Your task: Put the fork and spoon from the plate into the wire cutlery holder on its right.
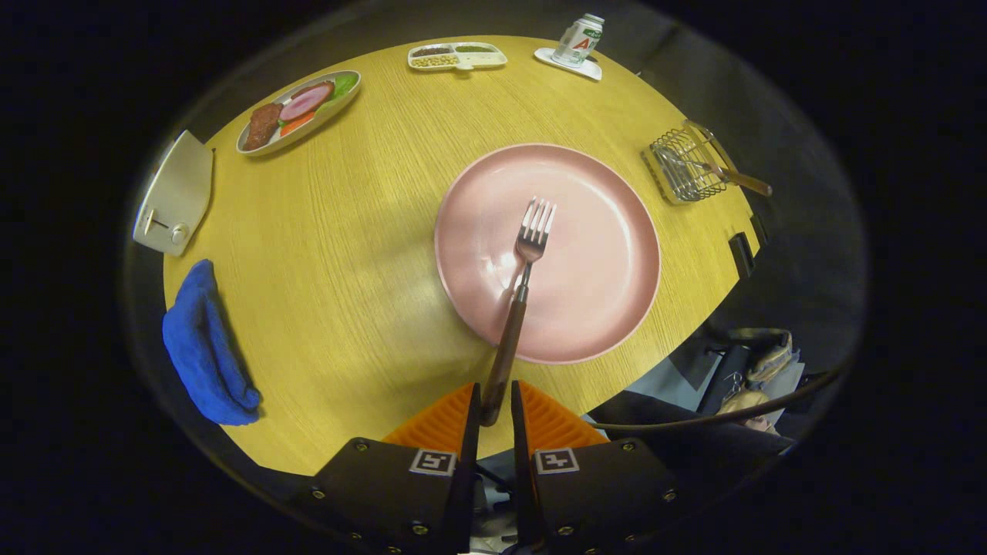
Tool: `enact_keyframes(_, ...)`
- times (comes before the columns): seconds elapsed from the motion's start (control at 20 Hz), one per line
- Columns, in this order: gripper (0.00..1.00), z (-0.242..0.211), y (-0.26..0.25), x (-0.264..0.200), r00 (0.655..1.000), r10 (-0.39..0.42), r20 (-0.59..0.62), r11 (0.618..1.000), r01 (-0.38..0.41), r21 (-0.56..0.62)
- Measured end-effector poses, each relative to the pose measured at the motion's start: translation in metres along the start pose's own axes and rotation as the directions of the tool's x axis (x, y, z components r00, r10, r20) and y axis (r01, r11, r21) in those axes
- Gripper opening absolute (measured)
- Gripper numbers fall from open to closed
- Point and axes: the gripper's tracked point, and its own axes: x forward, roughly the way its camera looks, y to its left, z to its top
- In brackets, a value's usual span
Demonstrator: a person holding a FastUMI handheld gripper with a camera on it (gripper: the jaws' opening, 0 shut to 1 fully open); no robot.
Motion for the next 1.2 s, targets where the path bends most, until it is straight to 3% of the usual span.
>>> enact_keyframes(0.5, 0.23, -0.004, -0.013, 0.013, 1.0, -0.031, 0.002, 0.997, 0.031, -0.077)
enact_keyframes(0.65, 0.12, -0.002, -0.02, 0.011, 0.999, -0.033, 0.005, 0.994, 0.034, -0.109)
enact_keyframes(0.9, 0.12, 0.008, -0.021, -0.001, 0.997, -0.022, 0.08, 0.995, 0.03, -0.1)
enact_keyframes(1.2, 0.12, 0.025, -0.034, -0.028, 0.981, -0.085, 0.174, 0.979, 0.115, -0.171)
